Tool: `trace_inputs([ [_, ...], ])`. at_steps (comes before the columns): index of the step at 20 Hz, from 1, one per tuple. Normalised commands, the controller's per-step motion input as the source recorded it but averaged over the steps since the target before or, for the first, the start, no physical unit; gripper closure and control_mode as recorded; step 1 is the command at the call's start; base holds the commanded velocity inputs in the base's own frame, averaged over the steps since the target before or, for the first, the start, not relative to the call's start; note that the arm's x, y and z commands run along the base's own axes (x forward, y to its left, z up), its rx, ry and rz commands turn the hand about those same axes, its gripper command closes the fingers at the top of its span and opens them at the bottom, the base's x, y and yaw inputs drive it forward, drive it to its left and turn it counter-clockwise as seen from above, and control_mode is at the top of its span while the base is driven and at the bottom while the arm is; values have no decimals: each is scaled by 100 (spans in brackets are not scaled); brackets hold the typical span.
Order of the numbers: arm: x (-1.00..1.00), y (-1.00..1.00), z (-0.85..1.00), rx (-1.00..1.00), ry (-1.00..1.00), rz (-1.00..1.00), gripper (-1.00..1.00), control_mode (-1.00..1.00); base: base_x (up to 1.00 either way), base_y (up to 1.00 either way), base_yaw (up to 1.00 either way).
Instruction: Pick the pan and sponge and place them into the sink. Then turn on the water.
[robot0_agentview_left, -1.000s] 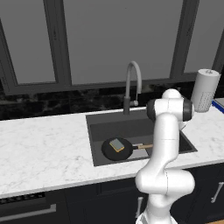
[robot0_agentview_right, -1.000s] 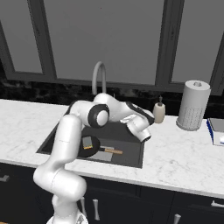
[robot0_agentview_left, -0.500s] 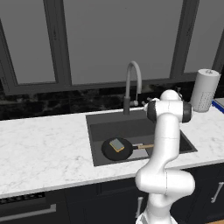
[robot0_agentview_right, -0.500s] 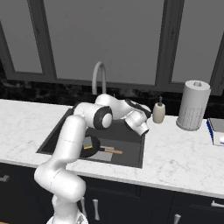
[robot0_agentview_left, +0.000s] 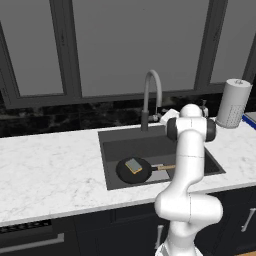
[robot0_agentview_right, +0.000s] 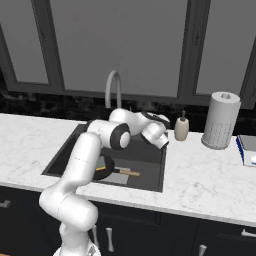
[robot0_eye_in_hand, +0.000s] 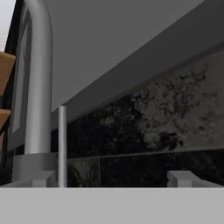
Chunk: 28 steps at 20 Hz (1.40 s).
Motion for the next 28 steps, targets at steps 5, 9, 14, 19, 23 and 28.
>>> trace_inputs([
  [5, 2, 24, 0, -2, 0, 1, -100, -100, 0, 0, 0],
  [9, 8, 26, 0, -6, 3, 0, -100, -100, 0, 0, 0],
  [14, 1, 22, 0, -4, 1, -1, -100, -100, 0, 0, 0],
  [19, 18, 19, 0, -5, 7, -8, -100, -100, 0, 0, 0],
  [23, 29, 7, 0, -1, 7, -14, -100, -100, 0, 0, 0],
  [28, 20, 0, 1, 0, 5, -21, -100, -100, 0, 0, 0],
])
